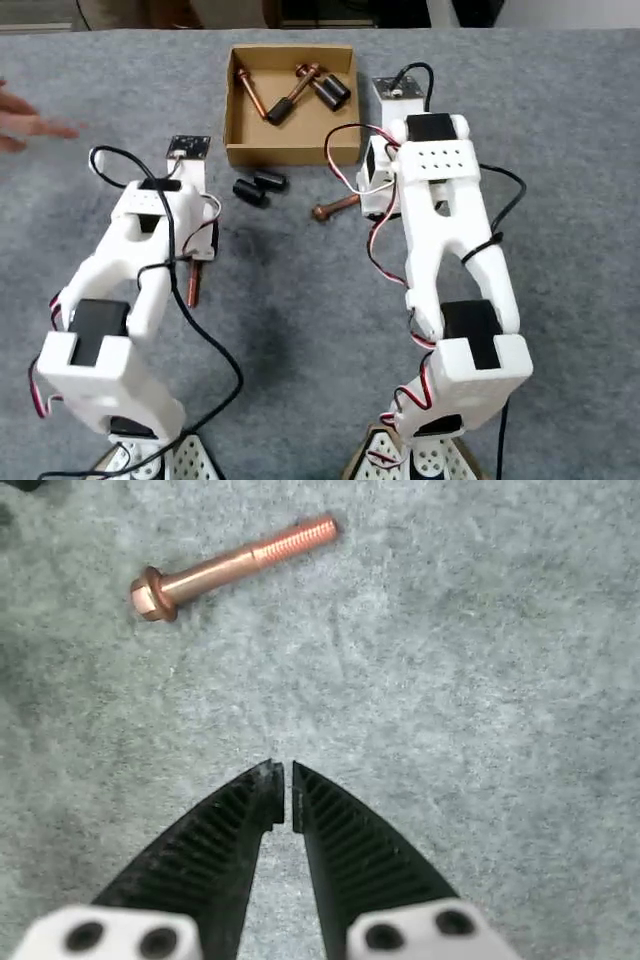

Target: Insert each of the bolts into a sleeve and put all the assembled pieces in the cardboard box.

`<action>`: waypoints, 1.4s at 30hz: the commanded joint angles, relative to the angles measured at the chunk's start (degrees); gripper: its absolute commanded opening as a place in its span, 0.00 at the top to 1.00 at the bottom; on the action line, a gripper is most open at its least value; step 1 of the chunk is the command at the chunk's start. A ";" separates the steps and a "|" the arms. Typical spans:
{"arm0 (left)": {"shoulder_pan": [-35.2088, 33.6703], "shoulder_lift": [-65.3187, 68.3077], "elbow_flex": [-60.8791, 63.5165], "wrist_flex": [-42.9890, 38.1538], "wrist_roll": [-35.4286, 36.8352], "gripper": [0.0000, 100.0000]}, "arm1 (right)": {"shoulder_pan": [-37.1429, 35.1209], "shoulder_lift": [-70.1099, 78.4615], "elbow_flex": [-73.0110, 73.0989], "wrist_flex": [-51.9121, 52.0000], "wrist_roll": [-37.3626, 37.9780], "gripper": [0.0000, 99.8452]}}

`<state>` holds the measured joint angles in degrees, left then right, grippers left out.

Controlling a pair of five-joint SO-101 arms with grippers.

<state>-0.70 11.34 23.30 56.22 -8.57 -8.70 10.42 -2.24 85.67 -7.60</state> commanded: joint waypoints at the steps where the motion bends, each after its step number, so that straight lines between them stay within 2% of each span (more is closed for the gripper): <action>1: -1.85 1.36 -5.19 2.37 -0.18 0.98 | -0.84 -0.31 -2.24 -0.70 -0.35 0.97; 4: -1.67 1.36 -5.10 2.29 -0.18 0.98 | -0.84 -0.31 -2.51 -0.70 -0.35 0.97; 9: -1.67 1.36 -4.31 2.37 -0.18 0.92 | -1.27 -0.31 -2.33 -0.70 -0.26 0.97; 17: -1.93 1.36 -4.31 2.55 -0.26 0.91 | -5.14 -0.31 -2.51 -0.70 -0.62 0.97; 22: -2.02 1.36 -4.22 2.64 -0.18 0.83 | -6.90 -0.31 -2.51 -0.70 0.09 0.97; 24: -2.02 1.36 -4.22 2.64 -0.18 0.84 | -8.31 -0.31 -2.51 -1.76 5.19 0.97; 27: -2.11 1.36 -4.22 2.64 -0.18 0.84 | -10.51 -0.31 -2.51 -5.71 16.97 0.97; 31: -3.69 1.01 -4.22 2.64 1.67 0.84 | -13.49 -0.31 -2.24 -15.30 27.25 0.97; 37: -5.80 0.84 -4.22 2.90 2.02 0.84 | -19.65 4.44 -4.70 -24.79 31.82 0.97; 40: -5.19 0.84 -4.40 4.40 2.11 0.84 | -20.53 13.14 -12.09 -23.82 31.65 0.93; 42: -5.54 0.84 -4.31 4.40 2.11 0.84 | -20.44 19.91 -20.44 -19.52 31.56 0.89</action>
<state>-5.45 12.57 20.66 60.00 -7.08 -28.40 24.04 -11.56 62.81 23.43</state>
